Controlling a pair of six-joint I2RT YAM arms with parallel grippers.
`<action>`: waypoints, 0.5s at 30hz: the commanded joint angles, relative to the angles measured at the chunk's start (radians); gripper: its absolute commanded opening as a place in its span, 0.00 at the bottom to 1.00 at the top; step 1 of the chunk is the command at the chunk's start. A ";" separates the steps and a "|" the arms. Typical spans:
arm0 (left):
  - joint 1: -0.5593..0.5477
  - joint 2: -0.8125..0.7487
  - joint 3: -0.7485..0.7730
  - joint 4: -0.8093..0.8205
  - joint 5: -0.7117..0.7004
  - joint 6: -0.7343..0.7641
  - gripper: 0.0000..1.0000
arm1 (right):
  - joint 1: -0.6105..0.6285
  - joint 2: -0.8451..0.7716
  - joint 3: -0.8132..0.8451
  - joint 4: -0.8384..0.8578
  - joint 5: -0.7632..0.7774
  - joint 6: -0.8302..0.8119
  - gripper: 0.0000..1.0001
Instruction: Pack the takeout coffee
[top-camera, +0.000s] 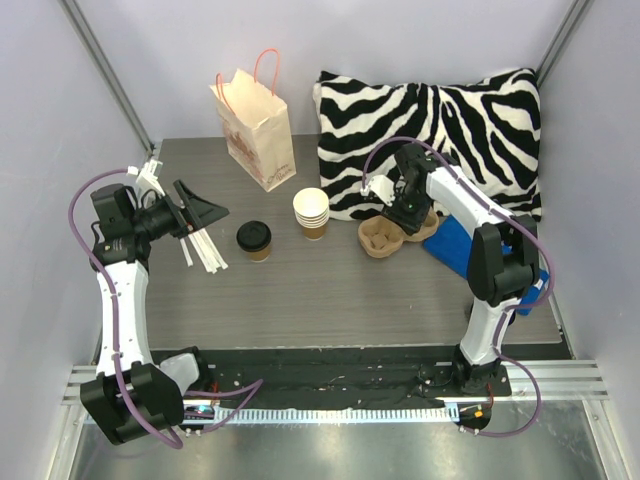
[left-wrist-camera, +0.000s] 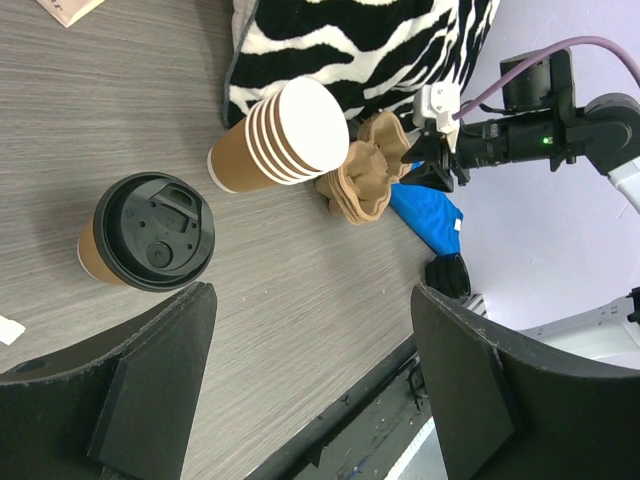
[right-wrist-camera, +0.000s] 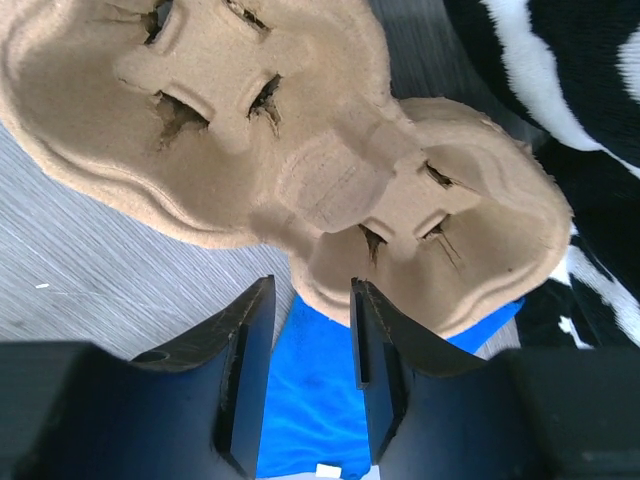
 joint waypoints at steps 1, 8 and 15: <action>-0.005 -0.002 0.002 0.044 -0.002 0.015 0.83 | -0.004 0.002 -0.001 0.010 0.003 -0.015 0.42; -0.005 0.003 -0.001 0.045 -0.003 0.020 0.83 | -0.004 0.024 -0.002 0.017 -0.002 -0.021 0.40; -0.005 0.012 -0.004 0.045 -0.005 0.022 0.83 | -0.004 0.029 -0.018 0.017 -0.006 -0.029 0.41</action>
